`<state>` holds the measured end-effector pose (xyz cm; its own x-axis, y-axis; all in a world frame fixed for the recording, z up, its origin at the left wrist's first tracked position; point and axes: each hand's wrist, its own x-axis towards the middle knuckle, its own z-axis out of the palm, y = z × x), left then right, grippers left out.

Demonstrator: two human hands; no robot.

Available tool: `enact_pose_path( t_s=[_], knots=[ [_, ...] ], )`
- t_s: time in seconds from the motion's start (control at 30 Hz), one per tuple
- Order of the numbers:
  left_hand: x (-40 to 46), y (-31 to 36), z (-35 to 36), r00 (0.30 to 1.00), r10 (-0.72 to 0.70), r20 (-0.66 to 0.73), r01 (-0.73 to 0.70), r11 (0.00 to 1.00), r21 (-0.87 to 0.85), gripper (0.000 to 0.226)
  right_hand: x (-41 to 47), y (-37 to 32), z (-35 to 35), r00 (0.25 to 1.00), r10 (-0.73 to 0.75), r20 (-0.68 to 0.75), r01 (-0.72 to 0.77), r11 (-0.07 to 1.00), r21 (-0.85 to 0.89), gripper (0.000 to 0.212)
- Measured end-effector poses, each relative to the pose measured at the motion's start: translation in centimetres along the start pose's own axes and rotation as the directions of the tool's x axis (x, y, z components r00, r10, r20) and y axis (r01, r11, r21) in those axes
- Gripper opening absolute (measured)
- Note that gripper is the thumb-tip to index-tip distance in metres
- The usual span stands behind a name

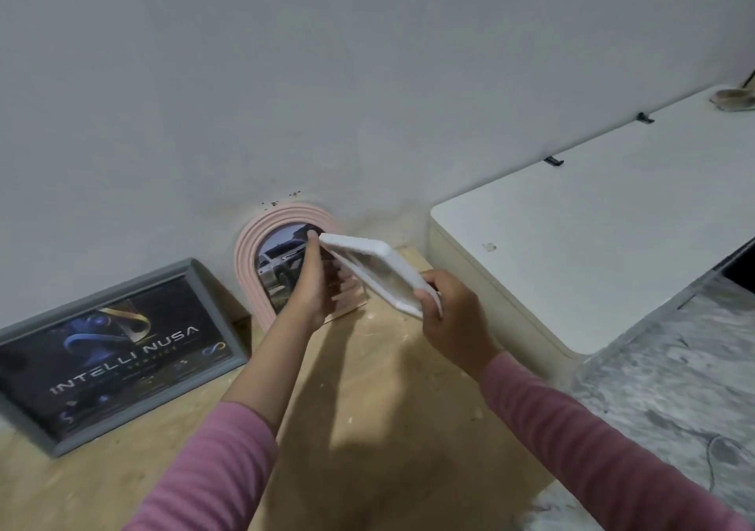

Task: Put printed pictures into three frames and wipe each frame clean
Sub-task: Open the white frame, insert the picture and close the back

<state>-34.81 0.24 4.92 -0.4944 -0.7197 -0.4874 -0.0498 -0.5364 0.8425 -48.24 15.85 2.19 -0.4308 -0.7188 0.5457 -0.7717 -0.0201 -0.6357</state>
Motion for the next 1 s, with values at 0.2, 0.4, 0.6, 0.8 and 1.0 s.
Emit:
enact_pose_path(
  t_s=[0.2,0.4,0.6,0.8,1.0],
  knots=[
    [-7.2,0.1,-7.2,0.998,-0.057,0.037,0.06,0.993,-0.099,0.032,-3.5,-6.3,2.4,0.949,-0.29,0.12,0.308,0.935,-0.177,0.022],
    [-14.7,-3.7,-15.1,0.999,-0.038,0.01,0.039,0.975,-0.217,0.019,-8.6,-10.3,5.4,0.856,-0.427,0.291,0.458,0.888,-0.044,0.015],
    [-21.7,-8.8,-21.7,0.997,0.078,0.023,-0.07,0.969,-0.237,0.014,-11.5,-12.0,7.4,0.939,-0.248,0.237,0.246,0.968,0.041,0.021],
    [-25.6,-13.3,-26.0,0.997,0.075,0.03,-0.066,0.971,-0.23,0.044,-13.3,-14.4,9.1,0.717,0.516,0.468,-0.661,0.716,0.224,0.011],
    [-27.0,-16.4,-26.6,0.996,0.089,0.016,-0.08,0.948,-0.308,0.056,-15.6,-14.8,9.9,0.614,0.597,0.515,-0.769,0.598,0.224,0.022]
  ],
)
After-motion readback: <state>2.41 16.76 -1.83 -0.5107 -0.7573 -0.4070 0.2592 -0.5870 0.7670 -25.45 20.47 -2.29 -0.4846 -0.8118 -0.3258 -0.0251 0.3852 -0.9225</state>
